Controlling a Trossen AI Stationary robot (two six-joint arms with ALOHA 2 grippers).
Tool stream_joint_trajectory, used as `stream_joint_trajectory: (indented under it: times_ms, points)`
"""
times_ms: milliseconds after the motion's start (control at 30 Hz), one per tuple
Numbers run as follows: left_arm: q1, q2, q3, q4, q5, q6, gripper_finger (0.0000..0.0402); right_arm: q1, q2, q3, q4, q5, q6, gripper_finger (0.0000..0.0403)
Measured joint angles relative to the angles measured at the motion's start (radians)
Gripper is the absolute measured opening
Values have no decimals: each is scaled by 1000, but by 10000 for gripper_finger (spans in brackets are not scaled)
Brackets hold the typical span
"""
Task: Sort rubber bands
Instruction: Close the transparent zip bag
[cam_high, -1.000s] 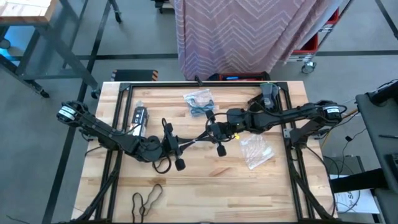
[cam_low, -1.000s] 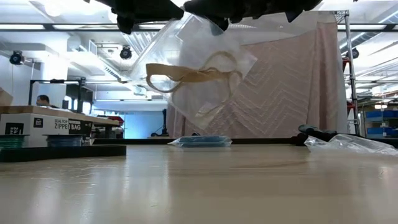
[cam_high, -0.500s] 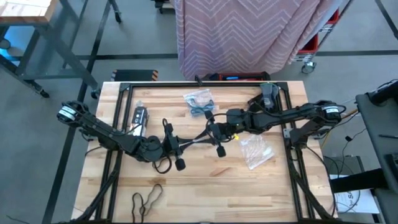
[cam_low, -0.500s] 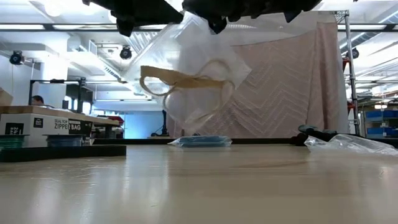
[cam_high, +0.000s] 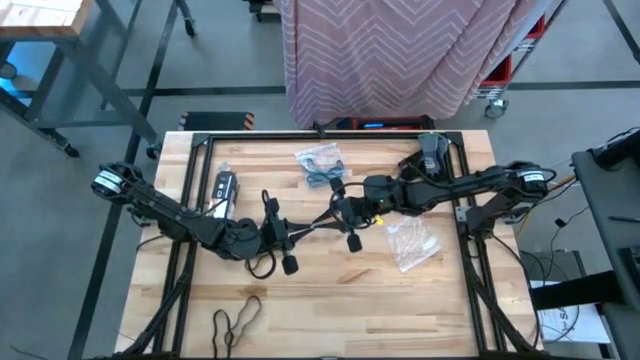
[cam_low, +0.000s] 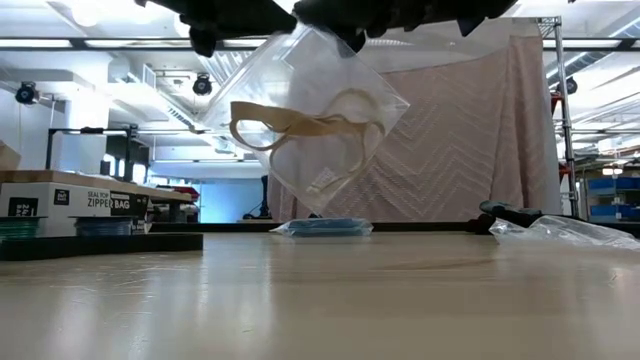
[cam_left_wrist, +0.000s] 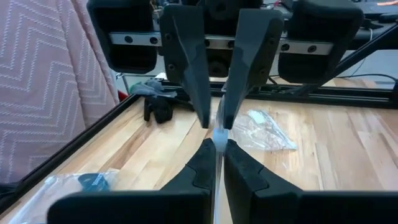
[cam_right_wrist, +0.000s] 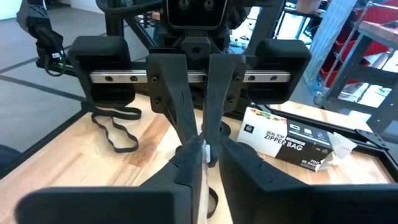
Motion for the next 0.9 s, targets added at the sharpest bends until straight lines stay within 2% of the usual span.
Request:
stream_joint_trajectory:
  times_ms: [167, 633, 767, 900]
  points:
    - [0, 0, 0, 7, 0, 10, 6, 0, 0, 0, -1, -1, -5, 5]
    - [1, -1, 2, 16, 2, 13, 91, 0, 2, -2, -4, 3, -7, 1]
    - [16, -1, 2, 16, 2, 5, 97, 0, 2, -2, 1, 3, -8, 1]
    - [35, -1, 2, 14, 5, -1, 85, 0, 1, -2, 3, 4, -8, 0]
